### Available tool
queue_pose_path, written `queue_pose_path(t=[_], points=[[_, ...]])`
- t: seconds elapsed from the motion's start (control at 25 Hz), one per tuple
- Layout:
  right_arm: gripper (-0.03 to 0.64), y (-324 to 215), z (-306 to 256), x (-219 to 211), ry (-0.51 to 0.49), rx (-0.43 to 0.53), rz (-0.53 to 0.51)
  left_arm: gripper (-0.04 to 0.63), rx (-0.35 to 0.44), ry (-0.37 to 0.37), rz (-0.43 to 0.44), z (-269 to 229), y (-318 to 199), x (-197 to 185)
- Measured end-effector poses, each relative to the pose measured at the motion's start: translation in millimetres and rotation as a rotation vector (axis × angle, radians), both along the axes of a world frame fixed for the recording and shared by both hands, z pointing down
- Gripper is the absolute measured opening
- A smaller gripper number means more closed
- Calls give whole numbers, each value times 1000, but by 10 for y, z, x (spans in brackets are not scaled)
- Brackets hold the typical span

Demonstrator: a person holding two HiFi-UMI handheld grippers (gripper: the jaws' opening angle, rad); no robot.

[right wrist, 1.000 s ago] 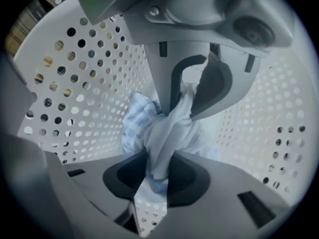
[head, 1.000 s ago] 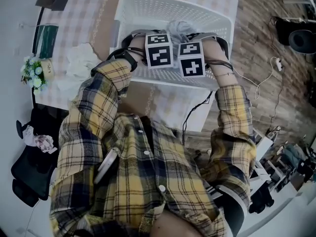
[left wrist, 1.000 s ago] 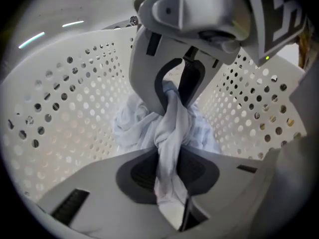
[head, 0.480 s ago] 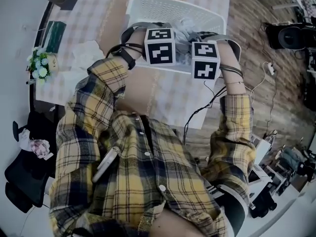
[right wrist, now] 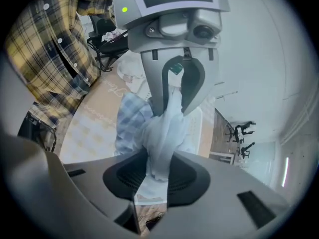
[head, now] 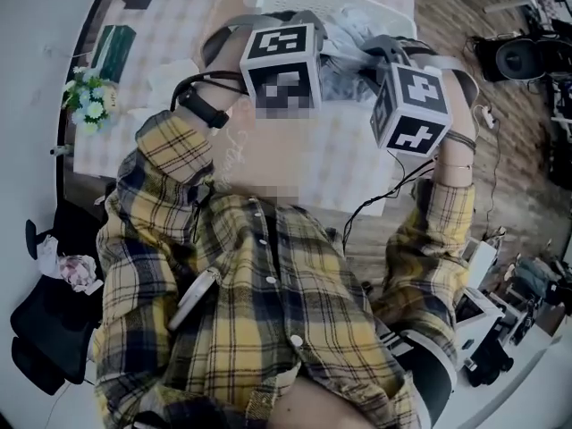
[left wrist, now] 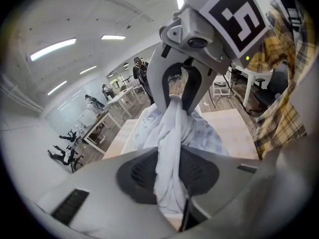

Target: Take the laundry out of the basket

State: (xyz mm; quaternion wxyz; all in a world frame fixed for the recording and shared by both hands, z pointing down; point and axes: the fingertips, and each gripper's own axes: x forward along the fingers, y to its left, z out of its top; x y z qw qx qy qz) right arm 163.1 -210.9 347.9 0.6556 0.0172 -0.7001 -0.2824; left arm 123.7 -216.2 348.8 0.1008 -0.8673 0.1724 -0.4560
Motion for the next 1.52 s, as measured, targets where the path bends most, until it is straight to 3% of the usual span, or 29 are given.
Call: queue_pose_path(t=[0.32, 0.76, 1.08, 1.52], points=[[140, 509, -631, -793, -89, 107, 23, 120, 88, 28, -2, -640, 545, -814], [140, 1018, -545, -2263, -212, 90, -28, 120, 98, -55, -31, -592, 1085, -2285], [141, 1334, -55, -2906, -264, 20, -31, 121, 52, -87, -79, -134, 1407, -2939], [163, 1536, 1056, -2975, -354, -158, 82, 124, -121, -47, -165, 993, 1636, -3031]])
